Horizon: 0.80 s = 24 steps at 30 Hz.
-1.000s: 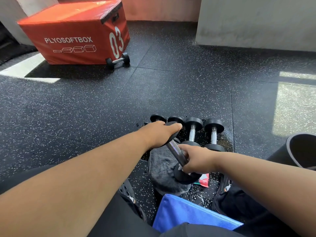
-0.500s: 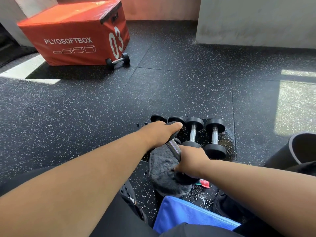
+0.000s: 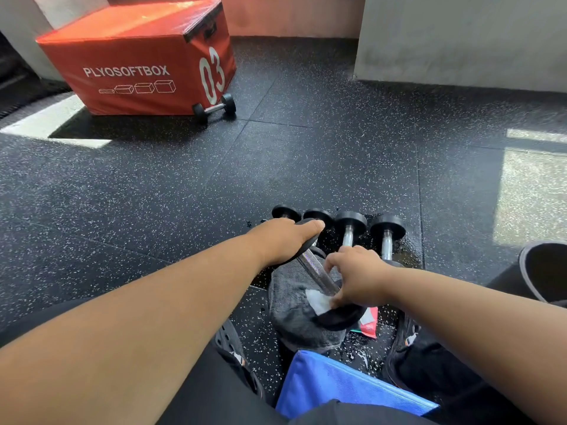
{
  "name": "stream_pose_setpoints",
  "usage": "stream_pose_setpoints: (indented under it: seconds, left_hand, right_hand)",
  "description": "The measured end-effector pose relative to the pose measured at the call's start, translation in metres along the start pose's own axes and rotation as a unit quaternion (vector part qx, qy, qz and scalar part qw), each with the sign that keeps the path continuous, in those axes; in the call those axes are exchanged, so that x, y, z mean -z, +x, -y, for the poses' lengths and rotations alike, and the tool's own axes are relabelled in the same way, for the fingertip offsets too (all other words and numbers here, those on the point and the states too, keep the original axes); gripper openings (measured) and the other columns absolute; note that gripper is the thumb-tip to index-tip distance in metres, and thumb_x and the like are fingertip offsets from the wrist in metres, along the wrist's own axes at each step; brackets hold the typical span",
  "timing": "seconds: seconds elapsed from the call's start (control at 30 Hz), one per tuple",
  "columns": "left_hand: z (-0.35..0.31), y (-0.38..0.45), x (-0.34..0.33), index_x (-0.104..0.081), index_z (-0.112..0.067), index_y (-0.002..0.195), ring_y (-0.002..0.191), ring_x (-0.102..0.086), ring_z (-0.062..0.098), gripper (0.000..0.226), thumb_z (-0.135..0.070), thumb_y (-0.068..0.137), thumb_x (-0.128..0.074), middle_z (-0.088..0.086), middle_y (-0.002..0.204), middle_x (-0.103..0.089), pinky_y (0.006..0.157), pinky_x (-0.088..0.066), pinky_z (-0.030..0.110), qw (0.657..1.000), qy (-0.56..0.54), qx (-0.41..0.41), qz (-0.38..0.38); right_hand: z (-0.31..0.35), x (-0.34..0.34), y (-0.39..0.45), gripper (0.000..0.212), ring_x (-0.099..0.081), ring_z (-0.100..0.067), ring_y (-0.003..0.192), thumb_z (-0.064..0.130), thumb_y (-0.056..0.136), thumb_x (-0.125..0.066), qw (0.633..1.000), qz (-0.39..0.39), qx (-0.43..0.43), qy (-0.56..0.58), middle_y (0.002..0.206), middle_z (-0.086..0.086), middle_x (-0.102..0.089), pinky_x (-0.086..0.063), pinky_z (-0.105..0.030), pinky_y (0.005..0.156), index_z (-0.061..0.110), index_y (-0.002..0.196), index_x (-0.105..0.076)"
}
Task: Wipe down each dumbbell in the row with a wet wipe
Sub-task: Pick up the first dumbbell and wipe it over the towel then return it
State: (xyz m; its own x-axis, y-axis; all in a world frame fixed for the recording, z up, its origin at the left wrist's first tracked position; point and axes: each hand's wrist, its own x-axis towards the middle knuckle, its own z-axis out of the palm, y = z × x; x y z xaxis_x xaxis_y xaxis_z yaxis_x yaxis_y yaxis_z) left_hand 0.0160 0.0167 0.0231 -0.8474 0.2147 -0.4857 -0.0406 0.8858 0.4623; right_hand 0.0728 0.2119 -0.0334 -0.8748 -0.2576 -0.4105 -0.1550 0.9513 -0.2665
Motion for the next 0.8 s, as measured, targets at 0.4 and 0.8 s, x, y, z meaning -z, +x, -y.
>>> stream_pose_setpoints:
  seconds: [0.4, 0.8]
  left_hand:
    - [0.001, -0.004, 0.000, -0.068, -0.026, 0.138, 0.134, -0.058, 0.032, 0.111, -0.100, 0.069, -0.022, 0.007, 0.151, -0.062, 0.117, -0.041, 0.049, 1.000, 0.007, 0.002, -0.003]
    - [0.001, -0.002, -0.002, -0.061, -0.029, 0.148, 0.143, -0.052, 0.031, 0.111, -0.101, 0.071, -0.025, 0.002, 0.159, -0.055, 0.120, -0.038, 0.052, 1.000, 0.006, 0.001, -0.005]
  right_hand:
    - [0.006, 0.001, -0.014, 0.040, -0.066, -0.020, 0.082, 0.012, 0.083, -0.071, 0.998, 0.016, -0.026, 0.049, 0.083, 0.006, -0.067, -0.049, -0.033, 0.059, 0.037, 0.109, -0.052]
    - [0.000, -0.013, -0.006, 0.044, -0.069, -0.019, 0.087, 0.039, 0.079, -0.085, 0.991, 0.036, -0.007, 0.131, 0.089, 0.006, -0.072, -0.056, -0.035, 0.077, 0.037, 0.111, -0.055]
